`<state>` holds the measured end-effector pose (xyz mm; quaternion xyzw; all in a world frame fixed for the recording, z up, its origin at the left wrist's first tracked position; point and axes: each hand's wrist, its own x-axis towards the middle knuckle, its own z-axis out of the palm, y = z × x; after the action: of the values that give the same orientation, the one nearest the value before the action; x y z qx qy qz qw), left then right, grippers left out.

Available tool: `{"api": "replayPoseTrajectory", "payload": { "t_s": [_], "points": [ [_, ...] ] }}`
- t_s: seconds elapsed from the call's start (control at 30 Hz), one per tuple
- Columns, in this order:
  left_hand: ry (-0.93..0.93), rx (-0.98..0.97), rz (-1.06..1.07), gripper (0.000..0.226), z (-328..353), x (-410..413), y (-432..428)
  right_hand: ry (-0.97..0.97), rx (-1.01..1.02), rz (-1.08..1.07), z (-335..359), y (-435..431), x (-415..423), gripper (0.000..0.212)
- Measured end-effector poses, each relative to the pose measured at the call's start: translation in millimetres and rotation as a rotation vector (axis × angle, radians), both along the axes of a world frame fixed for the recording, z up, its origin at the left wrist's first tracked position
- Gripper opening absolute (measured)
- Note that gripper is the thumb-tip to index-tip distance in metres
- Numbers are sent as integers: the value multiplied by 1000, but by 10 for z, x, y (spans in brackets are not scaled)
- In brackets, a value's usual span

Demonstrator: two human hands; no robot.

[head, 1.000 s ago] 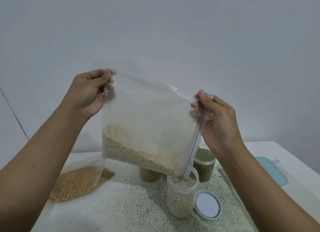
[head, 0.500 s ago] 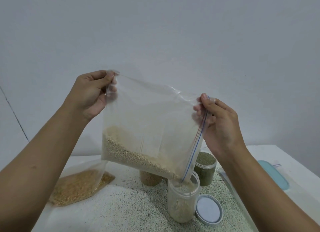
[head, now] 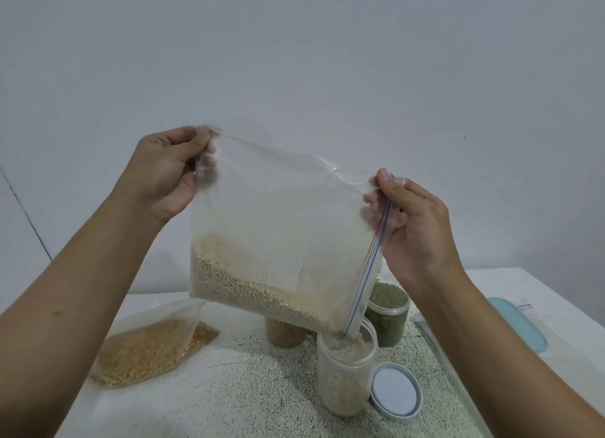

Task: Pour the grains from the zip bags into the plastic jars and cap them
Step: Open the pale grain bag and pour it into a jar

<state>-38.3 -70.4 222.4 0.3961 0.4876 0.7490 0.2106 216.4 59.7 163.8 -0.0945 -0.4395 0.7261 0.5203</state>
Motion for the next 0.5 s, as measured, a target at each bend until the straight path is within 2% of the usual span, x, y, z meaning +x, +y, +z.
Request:
{"api": "replayPoseTrajectory", "payload": {
  "t_s": [0.2,0.5],
  "points": [
    [-15,-5,6,42,-31,26,17,-8,-16,-8,1,29,4,8],
    [-36,1,-13,37,-62,6,45,-22,-23,-6,-11,82,12,5]
  ]
}}
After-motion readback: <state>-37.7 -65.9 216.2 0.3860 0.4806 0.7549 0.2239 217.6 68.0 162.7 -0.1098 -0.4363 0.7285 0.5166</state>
